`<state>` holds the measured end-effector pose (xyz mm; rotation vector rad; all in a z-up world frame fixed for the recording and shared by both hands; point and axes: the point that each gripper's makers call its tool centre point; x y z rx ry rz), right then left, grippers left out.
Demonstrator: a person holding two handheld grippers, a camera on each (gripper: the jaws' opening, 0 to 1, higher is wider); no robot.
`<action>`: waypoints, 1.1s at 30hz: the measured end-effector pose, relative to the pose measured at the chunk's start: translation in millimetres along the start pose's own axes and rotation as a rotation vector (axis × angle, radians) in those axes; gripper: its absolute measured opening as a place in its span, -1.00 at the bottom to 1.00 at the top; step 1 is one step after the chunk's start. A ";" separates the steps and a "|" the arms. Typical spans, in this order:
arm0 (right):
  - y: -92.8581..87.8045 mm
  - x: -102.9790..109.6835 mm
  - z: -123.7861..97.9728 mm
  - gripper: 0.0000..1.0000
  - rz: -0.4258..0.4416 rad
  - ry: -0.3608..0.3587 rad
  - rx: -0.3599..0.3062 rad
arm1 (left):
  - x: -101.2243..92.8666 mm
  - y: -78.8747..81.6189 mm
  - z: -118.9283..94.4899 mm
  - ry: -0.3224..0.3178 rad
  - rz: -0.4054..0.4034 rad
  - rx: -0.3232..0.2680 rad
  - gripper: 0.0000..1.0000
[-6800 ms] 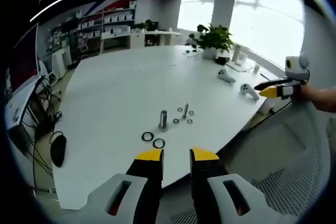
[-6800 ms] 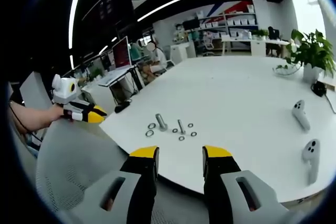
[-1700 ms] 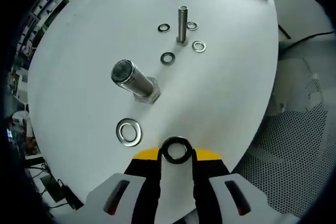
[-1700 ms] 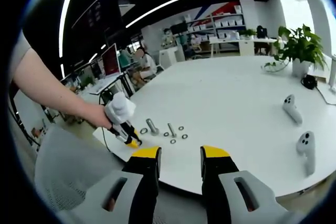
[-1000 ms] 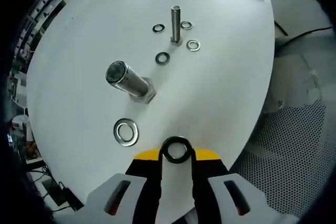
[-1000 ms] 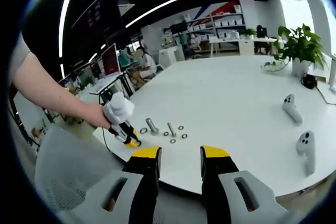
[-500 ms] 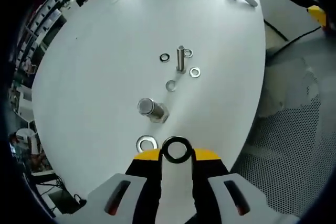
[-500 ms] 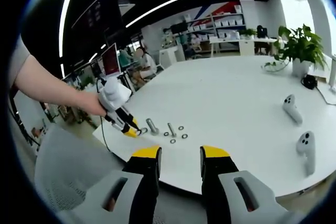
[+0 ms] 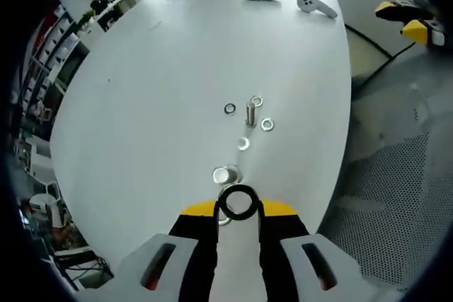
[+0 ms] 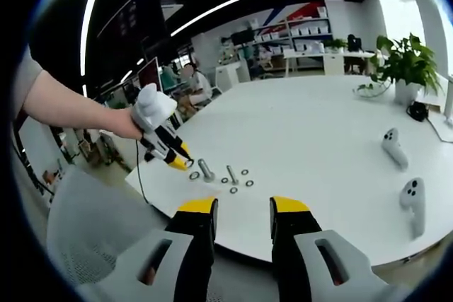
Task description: Place the washer onto the threaded stud by aligning its center hole with the stud, sliding it down to the base, and recovering from edge contact or off-axis alignment until the washer reaches the visible bottom stop.
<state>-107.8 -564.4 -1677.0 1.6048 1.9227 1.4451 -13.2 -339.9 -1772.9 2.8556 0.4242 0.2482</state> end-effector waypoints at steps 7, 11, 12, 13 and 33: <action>-1.0 -0.7 0.2 -0.37 0.001 -0.003 0.005 | 8.5 7.6 8.8 0.004 0.008 0.010 -0.62; -1.4 -0.9 0.3 -0.37 0.000 -0.004 0.008 | 11.6 9.1 11.4 0.008 0.006 0.010 -0.62; -1.2 -1.0 0.2 -0.37 0.001 -0.004 0.007 | 12.3 9.5 12.6 0.007 0.004 0.010 -0.62; -1.0 -1.0 0.2 -0.37 0.001 -0.004 0.006 | 11.5 9.6 12.9 0.006 0.003 0.013 -0.62; -2.1 -2.0 0.2 -0.39 0.001 -0.011 0.012 | 10.9 1.7 50.4 -0.003 0.027 0.068 -0.62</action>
Point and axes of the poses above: the point that each gripper's makers call its tool centre point, and the gripper's own axes: z roughly forward along the fingers, x roughly to its left, y roughly out of its top, and after that the axes turned 9 degrees about z, right-handed
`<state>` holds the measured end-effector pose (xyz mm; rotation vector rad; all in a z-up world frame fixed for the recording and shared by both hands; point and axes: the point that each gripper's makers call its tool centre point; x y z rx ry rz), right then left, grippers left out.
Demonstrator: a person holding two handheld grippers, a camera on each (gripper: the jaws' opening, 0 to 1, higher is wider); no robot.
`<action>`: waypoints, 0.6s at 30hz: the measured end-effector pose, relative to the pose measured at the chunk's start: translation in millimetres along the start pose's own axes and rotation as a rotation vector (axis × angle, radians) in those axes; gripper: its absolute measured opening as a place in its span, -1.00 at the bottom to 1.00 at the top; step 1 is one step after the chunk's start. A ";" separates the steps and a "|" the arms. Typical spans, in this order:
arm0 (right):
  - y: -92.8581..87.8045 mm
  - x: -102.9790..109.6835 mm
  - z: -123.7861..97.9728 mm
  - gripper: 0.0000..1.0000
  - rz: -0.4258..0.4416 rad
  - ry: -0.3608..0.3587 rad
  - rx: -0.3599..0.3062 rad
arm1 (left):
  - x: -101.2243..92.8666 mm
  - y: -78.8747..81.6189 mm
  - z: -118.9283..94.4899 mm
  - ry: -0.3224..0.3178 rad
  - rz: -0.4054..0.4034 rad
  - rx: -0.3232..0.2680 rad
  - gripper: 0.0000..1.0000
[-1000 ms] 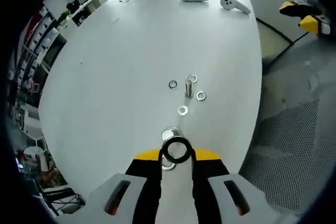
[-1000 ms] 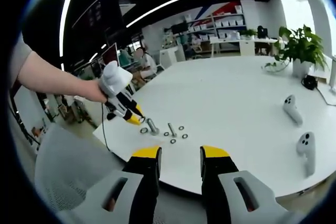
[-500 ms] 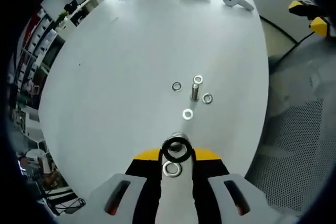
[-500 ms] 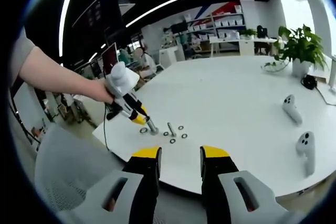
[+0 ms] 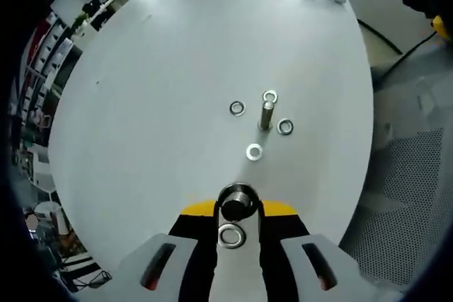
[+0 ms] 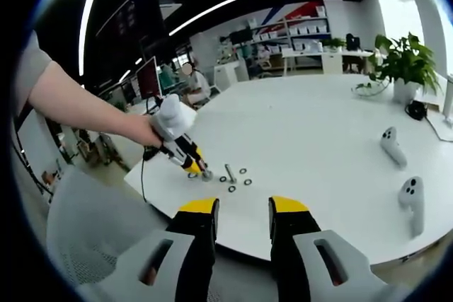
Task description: Place the washer onto the threaded stud by aligning its center hole with the stud, sliding it down to the base, and recovering from edge contact or off-axis alignment until the washer reaches the visible bottom stop.
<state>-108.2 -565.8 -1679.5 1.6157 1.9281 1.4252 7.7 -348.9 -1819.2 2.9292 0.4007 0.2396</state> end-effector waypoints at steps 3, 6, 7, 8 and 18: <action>-0.7 -0.1 0.2 -0.40 -0.001 -0.001 0.004 | -1.5 -0.4 6.0 -0.002 0.013 0.004 -0.62; 0.4 1.3 0.0 -0.40 0.006 0.007 -0.003 | -1.3 -2.1 11.9 0.002 0.018 0.009 -0.62; 1.2 1.7 -0.2 -0.40 0.009 0.008 -0.008 | -0.4 -2.0 13.8 0.004 0.010 0.005 -0.62; 1.1 1.1 -0.2 -0.40 0.011 0.005 -0.007 | -1.9 -2.5 14.7 0.004 -0.001 0.004 -0.62; -1.9 0.8 1.0 -0.40 0.010 0.003 0.012 | -3.5 -9.0 18.8 -0.020 -0.027 -0.029 -0.58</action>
Point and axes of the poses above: the point that each gripper's makers call its tool centre point, and the gripper's own axes: z roughly forward along the fingers, x roughly to its left, y roughly out of its top, and after that the axes turned 9 degrees about z, right-handed
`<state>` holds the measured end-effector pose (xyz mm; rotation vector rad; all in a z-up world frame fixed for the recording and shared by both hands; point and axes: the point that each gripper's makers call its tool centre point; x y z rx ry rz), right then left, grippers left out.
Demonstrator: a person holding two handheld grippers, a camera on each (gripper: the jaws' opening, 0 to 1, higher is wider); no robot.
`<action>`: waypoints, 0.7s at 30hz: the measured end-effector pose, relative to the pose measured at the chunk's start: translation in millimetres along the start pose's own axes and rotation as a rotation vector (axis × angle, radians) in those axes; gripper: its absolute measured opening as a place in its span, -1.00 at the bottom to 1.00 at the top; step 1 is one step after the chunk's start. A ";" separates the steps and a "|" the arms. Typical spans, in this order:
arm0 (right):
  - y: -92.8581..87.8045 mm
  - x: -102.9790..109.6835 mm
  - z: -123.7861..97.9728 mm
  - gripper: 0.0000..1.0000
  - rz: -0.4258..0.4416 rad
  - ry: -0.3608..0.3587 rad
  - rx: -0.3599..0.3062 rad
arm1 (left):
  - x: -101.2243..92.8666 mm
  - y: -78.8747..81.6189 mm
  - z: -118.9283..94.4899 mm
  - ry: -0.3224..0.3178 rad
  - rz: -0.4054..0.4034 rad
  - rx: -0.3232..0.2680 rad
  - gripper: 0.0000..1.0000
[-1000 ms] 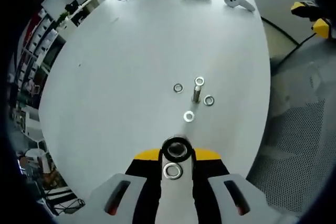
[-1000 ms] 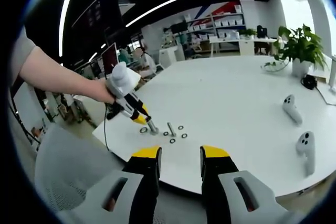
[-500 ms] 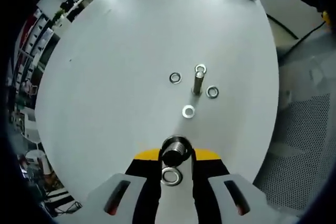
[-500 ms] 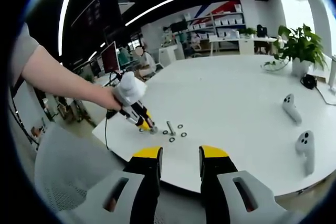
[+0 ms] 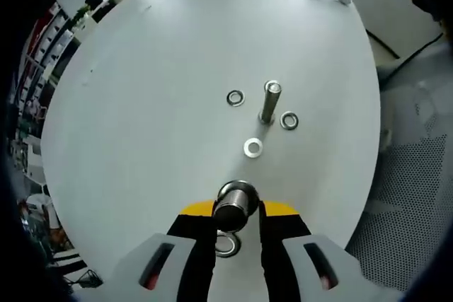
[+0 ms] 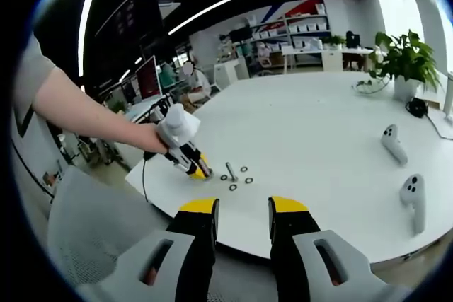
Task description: Place the washer onto the threaded stud by aligning its center hole with the stud, sliding it down to the base, and recovering from edge contact or off-axis alignment until the washer reaches the visible bottom stop.
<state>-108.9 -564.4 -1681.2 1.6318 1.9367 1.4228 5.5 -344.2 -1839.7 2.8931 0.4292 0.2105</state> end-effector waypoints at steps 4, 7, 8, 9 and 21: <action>-2.3 0.7 1.2 -0.40 -0.002 0.002 0.015 | -1.0 5.0 -5.0 -0.008 -0.057 -0.071 -0.43; -4.1 0.1 1.4 -0.39 -0.005 -0.003 0.025 | 0.0 0.5 -10.9 -0.013 -0.056 -0.096 -0.44; -4.2 -0.1 1.3 -0.39 -0.005 -0.004 0.025 | -0.6 -0.8 -14.5 -0.020 -0.069 -0.116 -0.46; -4.1 -0.4 1.1 -0.39 -0.004 -0.006 0.025 | -1.0 -1.2 -16.8 -0.026 -0.080 -0.134 -0.46; -10.7 -7.1 1.4 -0.36 0.002 -0.053 0.071 | 1.4 -5.4 -45.8 -0.035 -0.118 -0.290 -0.48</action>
Point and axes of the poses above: the point that each gripper's makers call its tool centre point, and the gripper's own axes: z roughly forward along the fingers, x roughly to its left, y roughly out of its top, and after that the axes turned 9 degrees about z, right-handed
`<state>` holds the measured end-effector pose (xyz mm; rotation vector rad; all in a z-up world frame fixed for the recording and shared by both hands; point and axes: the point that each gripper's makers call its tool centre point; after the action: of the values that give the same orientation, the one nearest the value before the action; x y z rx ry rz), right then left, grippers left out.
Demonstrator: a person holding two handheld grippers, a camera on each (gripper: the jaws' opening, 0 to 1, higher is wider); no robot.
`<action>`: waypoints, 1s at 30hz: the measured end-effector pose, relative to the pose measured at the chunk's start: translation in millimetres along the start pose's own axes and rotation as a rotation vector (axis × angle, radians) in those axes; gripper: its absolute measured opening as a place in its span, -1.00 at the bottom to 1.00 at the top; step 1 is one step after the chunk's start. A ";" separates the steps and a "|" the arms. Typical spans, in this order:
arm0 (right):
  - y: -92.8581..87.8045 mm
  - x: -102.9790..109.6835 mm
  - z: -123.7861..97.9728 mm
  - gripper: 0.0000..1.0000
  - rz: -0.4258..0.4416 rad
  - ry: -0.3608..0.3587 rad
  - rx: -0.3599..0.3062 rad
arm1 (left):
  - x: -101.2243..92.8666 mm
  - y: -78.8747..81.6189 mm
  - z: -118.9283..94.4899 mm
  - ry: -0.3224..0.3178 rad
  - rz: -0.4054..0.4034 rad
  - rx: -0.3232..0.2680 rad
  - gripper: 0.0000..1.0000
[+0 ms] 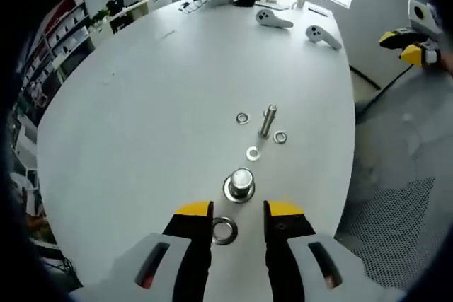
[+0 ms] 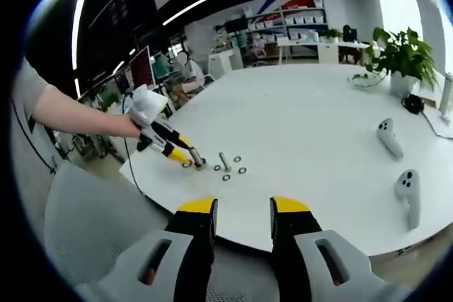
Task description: Place the washer onto the threaded stud by aligning its center hole with the stud, sliding it down to the base, and recovering from edge contact or off-axis alignment until the washer reaches the visible bottom stop.
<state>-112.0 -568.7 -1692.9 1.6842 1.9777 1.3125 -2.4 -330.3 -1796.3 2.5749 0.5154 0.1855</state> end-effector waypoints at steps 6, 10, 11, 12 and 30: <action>-4.6 -0.7 0.3 -0.36 -0.011 -0.013 0.029 | -1.6 6.7 -5.7 0.000 0.006 -0.044 -0.48; -4.2 -2.5 0.1 -0.35 -0.005 -0.018 0.027 | -1.6 5.7 -12.5 0.012 -0.004 -0.056 -0.48; -4.8 -3.8 0.6 -0.34 -0.007 -0.024 0.031 | -1.5 4.4 -14.4 0.016 -0.009 -0.055 -0.47; -5.8 -6.0 0.9 -0.32 -0.020 -0.037 0.038 | -1.0 3.4 -14.6 0.020 -0.015 -0.053 -0.47; -8.7 7.7 3.1 -0.33 -0.038 0.048 0.048 | 15.0 -30.3 -17.7 0.131 -0.183 0.068 -0.48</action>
<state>-118.2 -560.0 -1698.3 1.6424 2.0739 1.3142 -2.4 -292.1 -1795.8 2.5747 0.8143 0.2783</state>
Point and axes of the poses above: the point that each gripper's makers call its tool centre point, and the gripper's own axes: z roughly forward along the fingers, x roughly to its left, y roughly out of its top, and after that the axes turned 9 degrees about z, right-handed
